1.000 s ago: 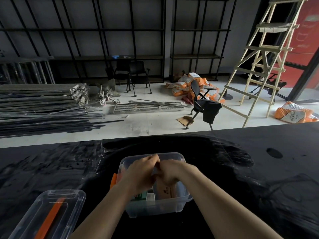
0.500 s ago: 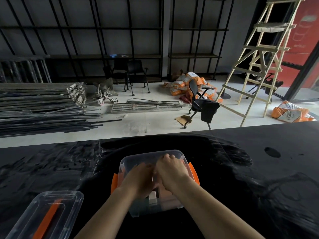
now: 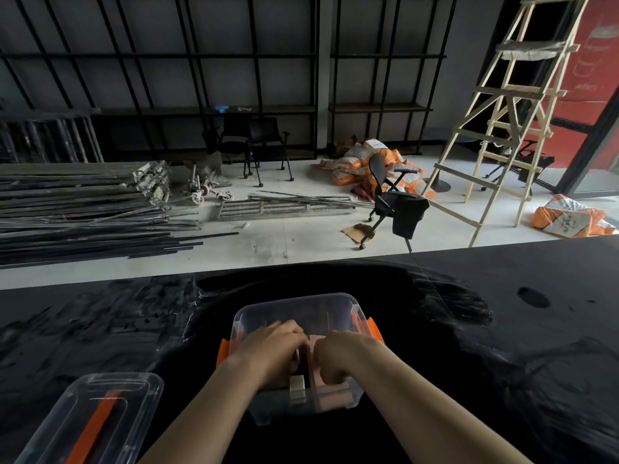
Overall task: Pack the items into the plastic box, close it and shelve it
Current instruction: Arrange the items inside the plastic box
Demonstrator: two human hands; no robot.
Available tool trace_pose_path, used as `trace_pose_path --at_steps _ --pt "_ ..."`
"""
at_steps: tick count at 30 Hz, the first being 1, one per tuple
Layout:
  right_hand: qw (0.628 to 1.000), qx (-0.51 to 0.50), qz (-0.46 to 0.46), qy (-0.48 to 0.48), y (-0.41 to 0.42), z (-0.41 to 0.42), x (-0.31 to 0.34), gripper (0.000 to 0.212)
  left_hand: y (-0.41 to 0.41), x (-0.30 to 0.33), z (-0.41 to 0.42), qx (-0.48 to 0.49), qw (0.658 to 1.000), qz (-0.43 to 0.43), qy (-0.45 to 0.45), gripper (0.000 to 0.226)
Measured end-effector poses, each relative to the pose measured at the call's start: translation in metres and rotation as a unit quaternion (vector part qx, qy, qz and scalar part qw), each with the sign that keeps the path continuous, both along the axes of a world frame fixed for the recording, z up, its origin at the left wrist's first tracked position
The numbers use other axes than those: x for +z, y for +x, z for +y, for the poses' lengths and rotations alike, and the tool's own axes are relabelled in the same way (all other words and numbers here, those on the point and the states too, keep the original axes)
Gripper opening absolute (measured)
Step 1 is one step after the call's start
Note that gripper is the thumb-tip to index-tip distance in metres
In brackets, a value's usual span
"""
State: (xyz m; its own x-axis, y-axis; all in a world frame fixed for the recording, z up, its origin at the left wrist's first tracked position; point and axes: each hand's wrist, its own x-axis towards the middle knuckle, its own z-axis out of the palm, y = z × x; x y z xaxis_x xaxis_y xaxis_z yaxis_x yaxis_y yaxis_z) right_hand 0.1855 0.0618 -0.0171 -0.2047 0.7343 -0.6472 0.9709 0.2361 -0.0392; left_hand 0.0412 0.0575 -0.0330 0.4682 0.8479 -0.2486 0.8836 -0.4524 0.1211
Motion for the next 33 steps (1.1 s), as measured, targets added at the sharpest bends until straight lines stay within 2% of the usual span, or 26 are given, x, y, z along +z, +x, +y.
trace_pose_path --at_steps 3,7,10,14,16,19,26,28,31,33 --pt "0.999 -0.022 -0.018 -0.038 -0.004 0.001 -0.003 0.044 -0.001 0.004 -0.002 0.009 0.999 0.029 0.015 0.055" --pt "0.999 -0.010 -0.007 -0.035 -0.009 0.001 -0.002 0.044 -0.005 0.012 -0.005 0.000 0.995 0.100 0.024 0.045" --pt "1.000 0.006 0.009 -0.004 -0.008 0.002 0.003 0.035 -0.006 0.013 -0.009 -0.010 0.991 0.108 0.083 0.029" --pt "0.995 0.013 0.044 0.085 0.001 0.006 0.007 0.023 -0.010 0.017 -0.009 -0.039 0.974 0.115 0.190 0.025" --pt "0.991 -0.005 0.082 0.104 0.002 0.011 0.001 0.018 -0.015 0.022 -0.010 -0.037 0.966 0.138 0.216 0.023" --pt "0.991 -0.023 0.105 0.084 0.001 0.014 -0.003 0.008 -0.024 0.027 -0.011 -0.021 0.957 0.194 0.213 0.025" --pt "0.988 -0.025 0.152 0.035 0.000 0.013 -0.006 0.024 -0.028 0.025 -0.017 0.009 0.944 0.292 0.151 0.037" --pt "0.986 -0.024 0.162 0.010 -0.004 0.014 -0.009 0.021 -0.023 0.024 -0.019 0.012 0.938 0.318 0.138 0.036" --pt "0.987 -0.014 0.155 -0.033 -0.011 0.013 -0.011 0.022 -0.016 0.027 -0.024 0.024 0.941 0.302 0.151 0.029" --pt "0.987 -0.008 0.146 -0.060 -0.014 0.012 -0.010 0.021 -0.016 0.032 -0.027 0.043 0.949 0.247 0.189 0.022"
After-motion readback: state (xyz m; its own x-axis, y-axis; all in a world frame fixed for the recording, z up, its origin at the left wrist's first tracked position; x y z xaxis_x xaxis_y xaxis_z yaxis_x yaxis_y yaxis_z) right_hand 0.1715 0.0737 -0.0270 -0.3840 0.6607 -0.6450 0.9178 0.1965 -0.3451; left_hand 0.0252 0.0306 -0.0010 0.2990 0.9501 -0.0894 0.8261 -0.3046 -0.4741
